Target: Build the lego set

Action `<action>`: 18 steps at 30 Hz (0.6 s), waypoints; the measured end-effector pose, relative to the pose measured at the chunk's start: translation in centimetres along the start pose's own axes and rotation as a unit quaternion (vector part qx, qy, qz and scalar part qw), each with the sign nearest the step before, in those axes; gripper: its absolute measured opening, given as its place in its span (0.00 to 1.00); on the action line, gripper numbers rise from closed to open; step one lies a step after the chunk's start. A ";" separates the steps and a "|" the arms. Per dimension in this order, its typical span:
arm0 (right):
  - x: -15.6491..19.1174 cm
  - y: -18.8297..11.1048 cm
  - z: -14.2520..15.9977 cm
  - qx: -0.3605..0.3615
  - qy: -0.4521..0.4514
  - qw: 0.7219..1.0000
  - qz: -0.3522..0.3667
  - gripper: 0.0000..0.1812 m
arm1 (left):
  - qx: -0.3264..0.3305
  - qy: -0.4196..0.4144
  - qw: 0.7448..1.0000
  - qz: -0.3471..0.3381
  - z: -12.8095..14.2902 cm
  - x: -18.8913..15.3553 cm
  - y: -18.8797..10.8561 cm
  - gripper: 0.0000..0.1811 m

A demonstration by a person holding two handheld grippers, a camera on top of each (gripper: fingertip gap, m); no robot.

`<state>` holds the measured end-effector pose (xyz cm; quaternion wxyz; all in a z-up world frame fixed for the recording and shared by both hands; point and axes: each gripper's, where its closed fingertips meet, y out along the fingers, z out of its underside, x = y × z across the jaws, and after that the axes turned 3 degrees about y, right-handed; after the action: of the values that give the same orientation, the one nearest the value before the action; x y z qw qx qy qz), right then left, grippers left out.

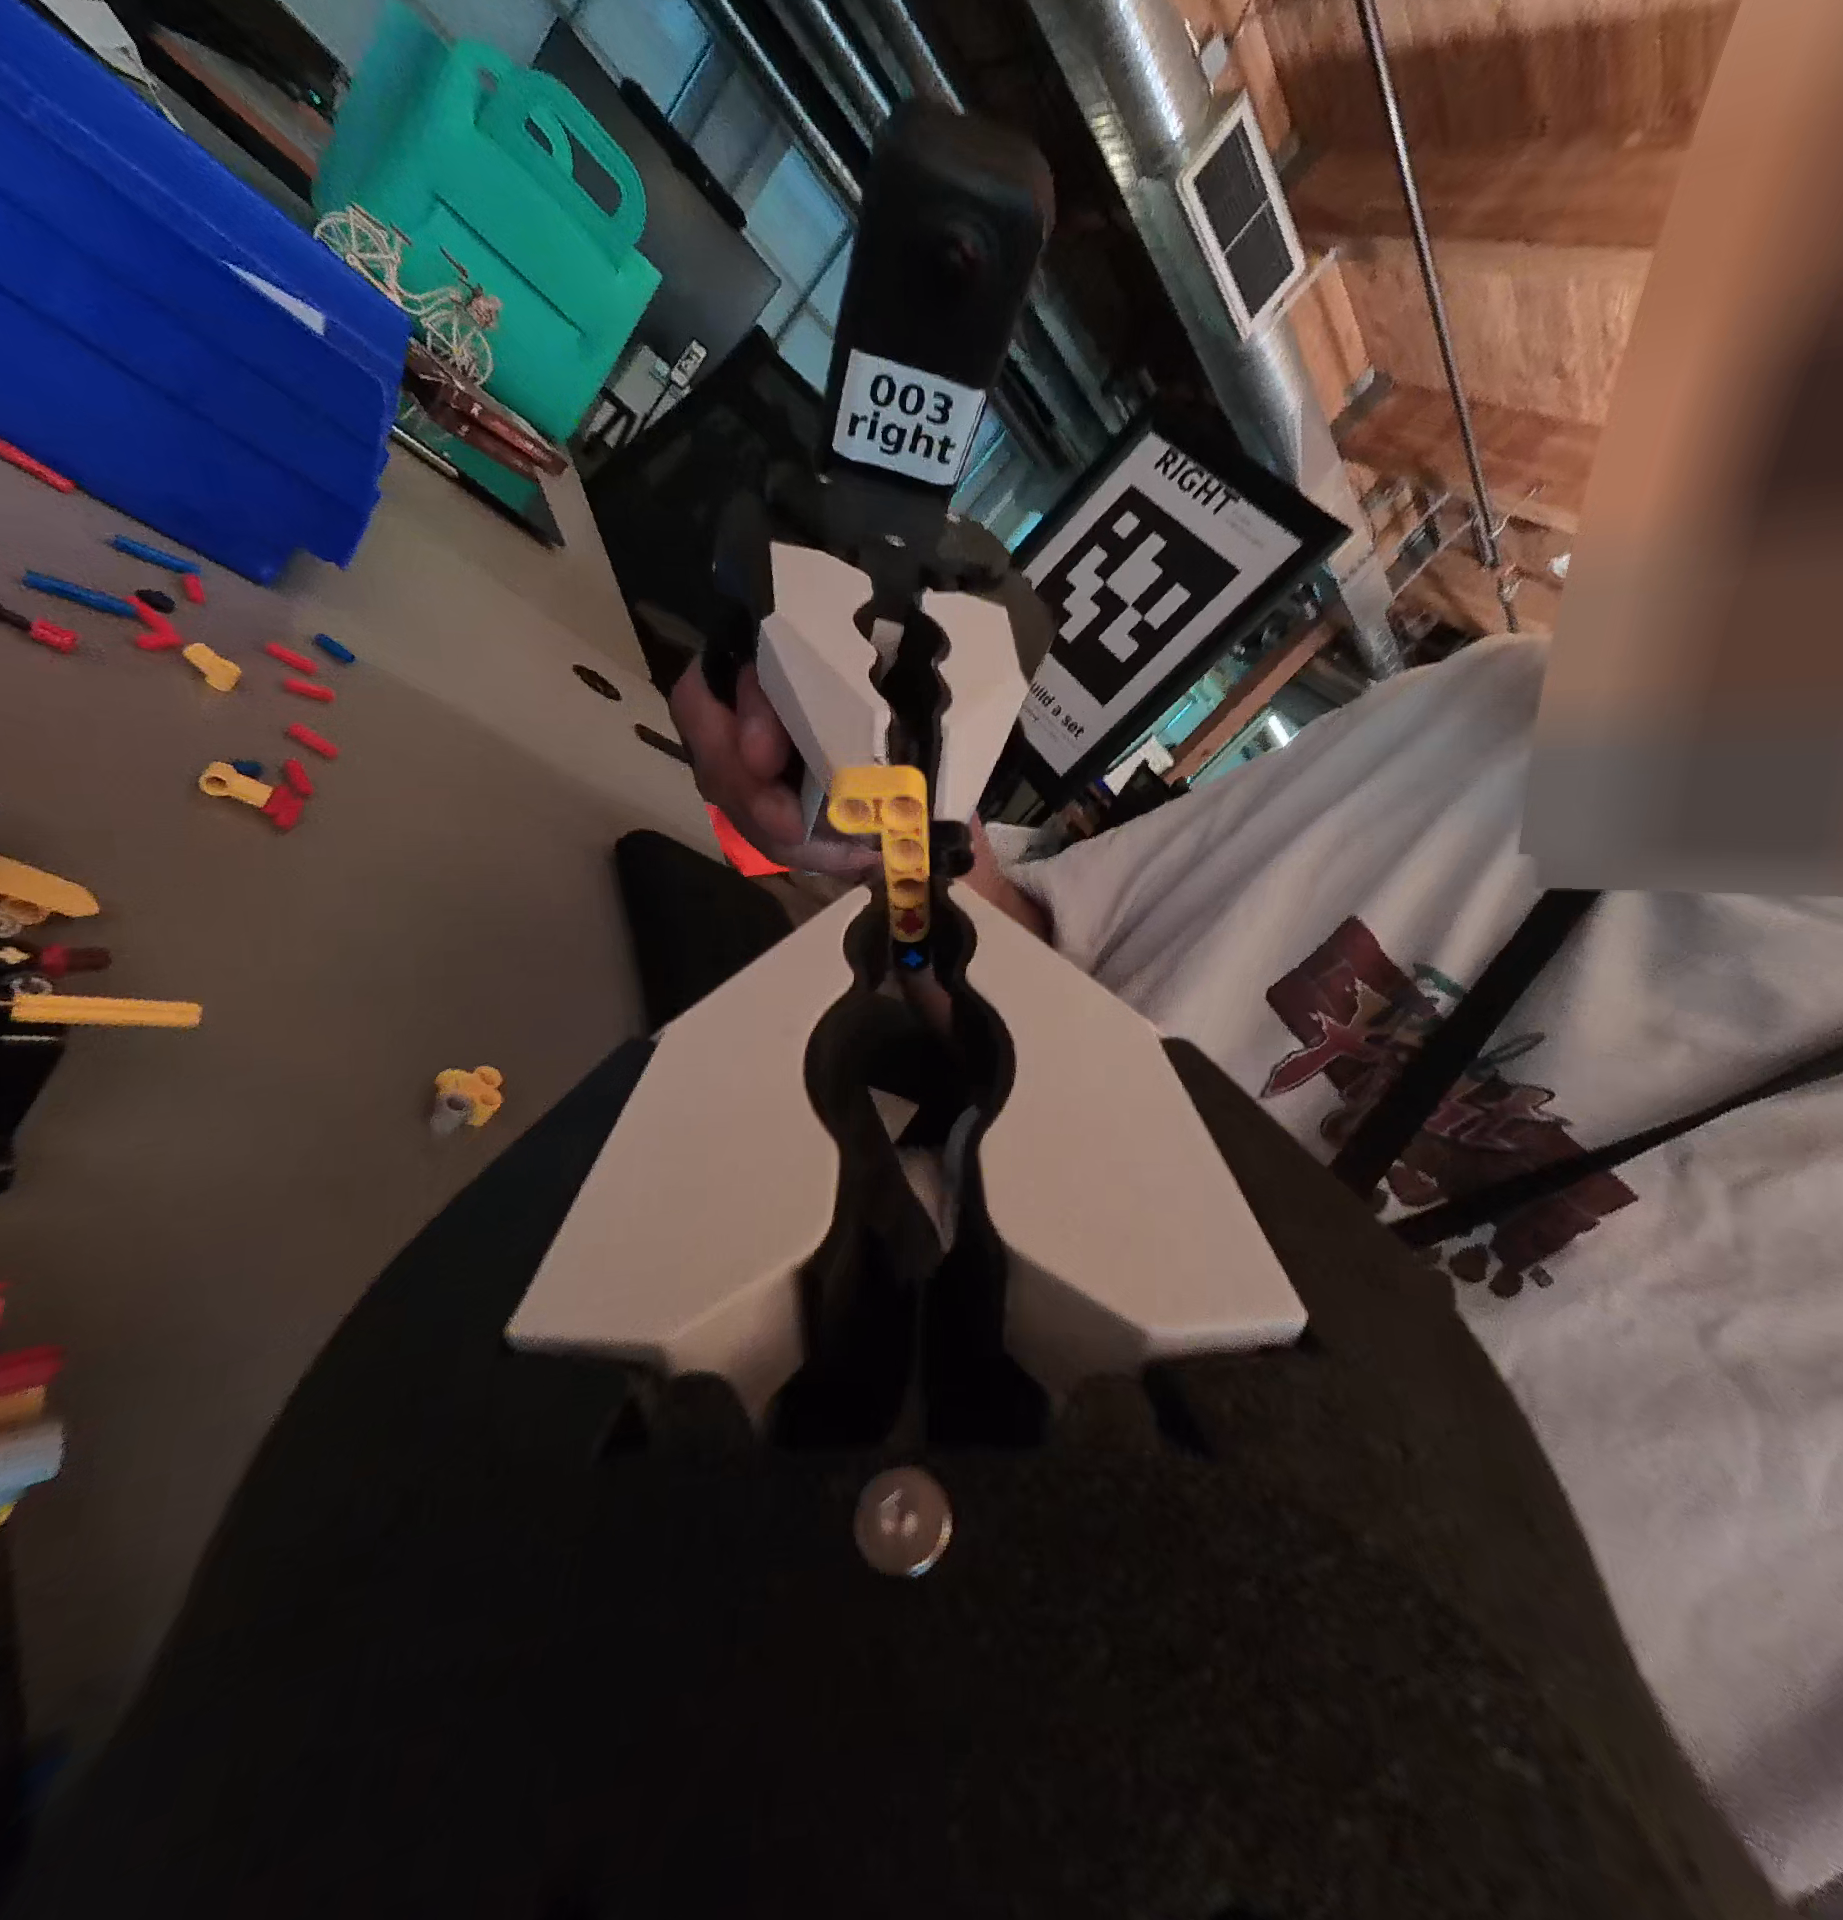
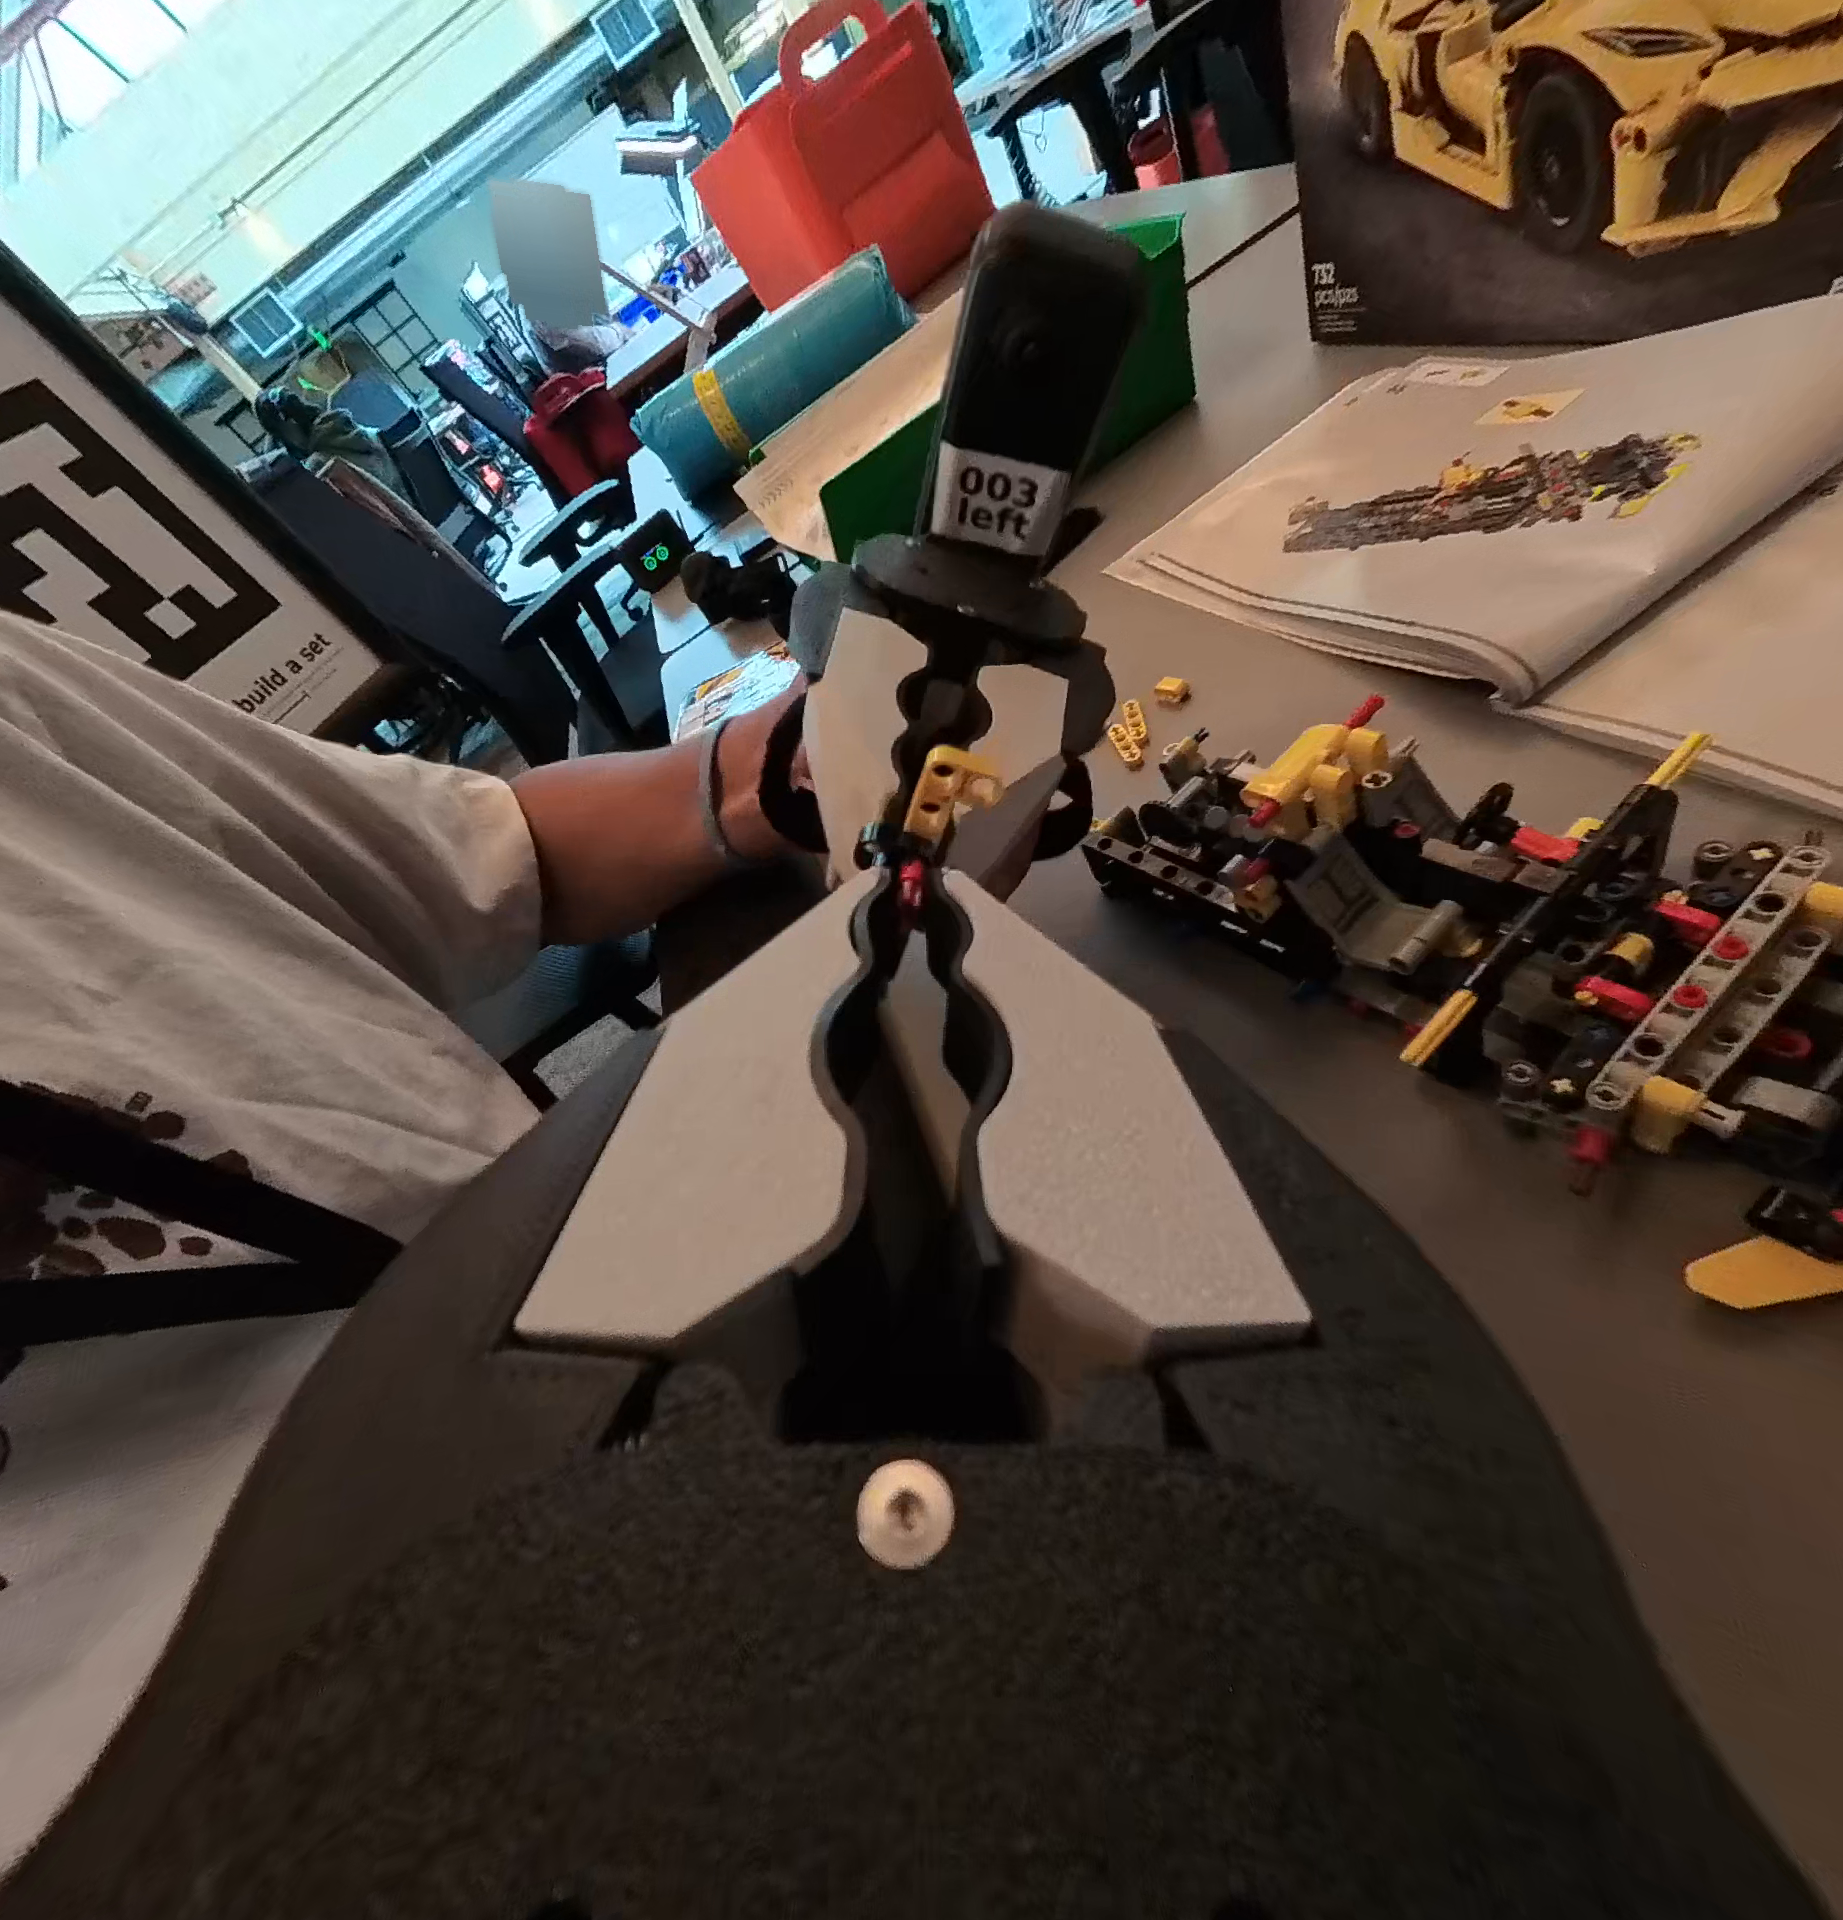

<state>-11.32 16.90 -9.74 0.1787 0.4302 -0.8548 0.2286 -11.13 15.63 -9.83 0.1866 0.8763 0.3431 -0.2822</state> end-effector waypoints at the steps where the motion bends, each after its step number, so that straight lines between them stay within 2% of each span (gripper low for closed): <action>1: 0.1 0.1 0.1 0.002 0.001 1.000 -0.003 0.02 | 0.007 0.004 1.000 0.000 0.2 0.0 -0.1 0.04; 5: 0.5 0.2 -0.1 -0.009 0.013 1.000 -0.021 0.02 | 0.010 0.028 1.000 0.002 0.1 -0.4 -0.2 0.04; 8: 1.1 -0.5 -1.0 -0.034 -0.014 0.999 -0.035 0.05 | -0.007 0.038 0.999 0.018 -0.3 -1.0 -0.2 0.04; 11: -0.6 -2.6 -1.8 -0.058 -0.071 0.995 0.027 0.10 | -0.013 0.045 0.999 0.023 -0.6 -1.2 -0.6 0.04; 12: -2.0 -3.3 -1.5 -0.045 -0.097 0.992 0.070 0.12 | -0.019 0.048 0.998 0.024 -0.9 -1.3 -0.8 0.04; 14: -4.6 -4.4 1.2 0.032 -0.139 0.980 0.136 0.13 | -0.031 0.056 0.998 0.020 -1.5 -1.3 -1.3 0.04; 16: -6.3 -4.8 5.5 0.137 -0.139 0.971 0.139 0.15 | -0.028 0.066 0.997 0.005 -1.6 -0.9 -1.7 0.04; 18: -7.3 -4.6 8.8 0.212 -0.099 0.963 0.131 0.16 | -0.016 0.078 0.997 -0.019 -1.4 -0.1 -1.9 0.04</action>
<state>-4.33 14.46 -19.64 -0.0333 0.3628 -0.8491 0.3825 -12.06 17.63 -8.91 0.1682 0.8857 0.3780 -0.2106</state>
